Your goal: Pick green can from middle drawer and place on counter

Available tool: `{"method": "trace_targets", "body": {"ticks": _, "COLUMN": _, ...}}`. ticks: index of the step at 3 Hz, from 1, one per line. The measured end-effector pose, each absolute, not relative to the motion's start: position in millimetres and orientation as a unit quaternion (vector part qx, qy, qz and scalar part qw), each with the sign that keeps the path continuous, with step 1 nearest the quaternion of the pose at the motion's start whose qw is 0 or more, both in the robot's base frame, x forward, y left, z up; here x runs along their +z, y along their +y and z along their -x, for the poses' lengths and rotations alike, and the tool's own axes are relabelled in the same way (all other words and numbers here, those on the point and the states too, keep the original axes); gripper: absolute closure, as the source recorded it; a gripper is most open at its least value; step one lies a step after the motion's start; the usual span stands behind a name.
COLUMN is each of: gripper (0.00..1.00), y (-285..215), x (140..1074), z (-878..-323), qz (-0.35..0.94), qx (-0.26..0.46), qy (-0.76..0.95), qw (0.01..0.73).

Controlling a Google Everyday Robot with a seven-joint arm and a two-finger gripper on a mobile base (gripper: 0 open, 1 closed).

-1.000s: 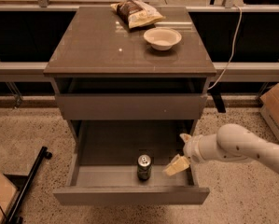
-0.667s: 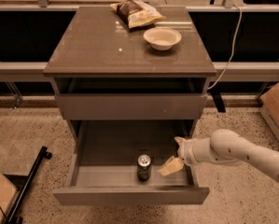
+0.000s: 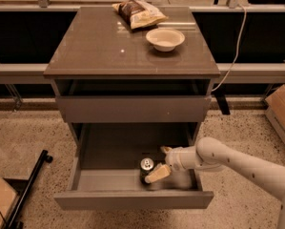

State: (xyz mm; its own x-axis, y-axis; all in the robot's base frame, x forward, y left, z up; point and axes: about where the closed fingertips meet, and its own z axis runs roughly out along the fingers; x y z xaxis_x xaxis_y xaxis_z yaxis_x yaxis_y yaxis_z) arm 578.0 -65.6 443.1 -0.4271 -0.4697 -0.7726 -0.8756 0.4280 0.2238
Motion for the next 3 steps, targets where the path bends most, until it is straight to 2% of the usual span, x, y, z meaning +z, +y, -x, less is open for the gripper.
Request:
{"method": "trace_targets", "body": {"ticks": 1, "gripper": 0.0, "y": -40.3, "x": 431.8, "z": -578.8, "qz": 0.438, "qx": 0.347, "qy": 0.768, "qw": 0.313}}
{"method": "trace_targets", "body": {"ticks": 2, "gripper": 0.19, "y": -24.5, "x": 424.8, "z": -577.3, "qz": 0.442, "qx": 0.362, "qy": 0.761, "qw": 0.308}}
{"method": "trace_targets", "body": {"ticks": 3, "gripper": 0.5, "y": -39.7, "x": 423.0, "z": -575.1, "qz": 0.426, "qx": 0.35, "qy": 0.776, "qw": 0.306}}
